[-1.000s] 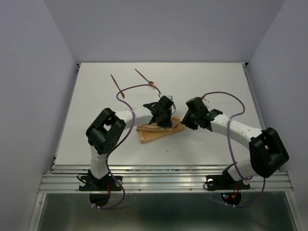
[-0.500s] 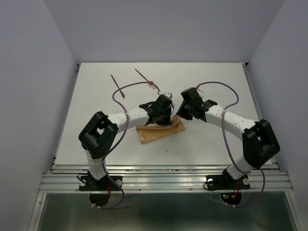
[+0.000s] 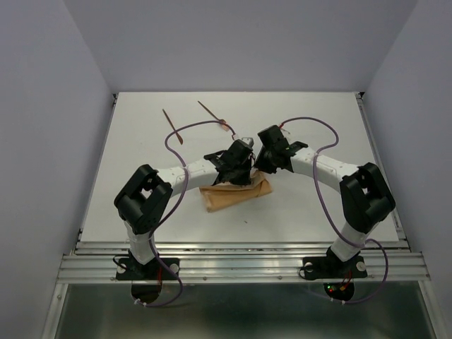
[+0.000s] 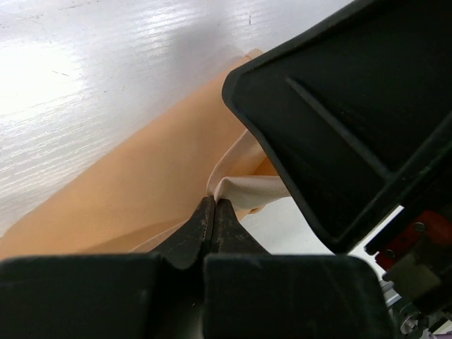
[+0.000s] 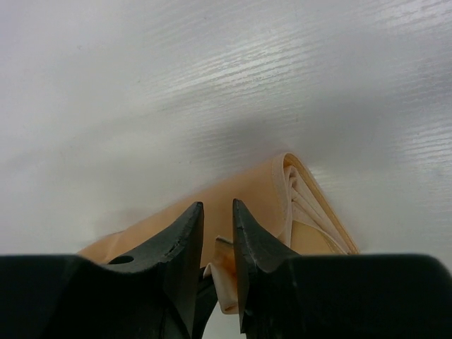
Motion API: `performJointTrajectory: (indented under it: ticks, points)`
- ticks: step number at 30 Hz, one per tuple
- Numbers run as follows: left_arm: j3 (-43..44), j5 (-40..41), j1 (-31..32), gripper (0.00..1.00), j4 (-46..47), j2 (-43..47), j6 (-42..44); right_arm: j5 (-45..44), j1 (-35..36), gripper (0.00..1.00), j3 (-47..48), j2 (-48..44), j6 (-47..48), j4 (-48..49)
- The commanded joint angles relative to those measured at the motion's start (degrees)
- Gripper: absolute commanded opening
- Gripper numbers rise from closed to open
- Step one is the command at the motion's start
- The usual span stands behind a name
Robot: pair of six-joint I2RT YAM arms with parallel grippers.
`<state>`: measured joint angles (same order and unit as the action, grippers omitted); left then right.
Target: Fold the napkin into a case and place the utensils inside
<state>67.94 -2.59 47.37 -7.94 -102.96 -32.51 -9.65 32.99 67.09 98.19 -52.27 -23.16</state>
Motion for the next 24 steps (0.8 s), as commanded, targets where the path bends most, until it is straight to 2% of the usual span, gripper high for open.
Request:
performJointTrajectory:
  ticks: [1, 7, 14, 24]
  points:
    - [-0.5, 0.0, 0.7, 0.00, 1.4, 2.5, 1.3, -0.5, 0.1, 0.29, 2.2, -0.8, 0.9, 1.2]
    - [-1.1, 0.1, 0.8, 0.00, 1.8, 2.3, 1.2, -1.8, 0.1, 0.23, 3.1, -0.6, 0.9, 1.2]
    - [-0.7, 0.2, 0.9, 0.00, 2.0, 2.0, 1.2, 2.0, 0.1, 0.14, 3.0, 1.7, 2.3, 1.1]
    - [0.1, 1.5, 1.1, 0.00, 1.4, 1.4, 1.2, 6.7, 0.1, 0.12, -1.6, -0.4, 5.2, 1.8]
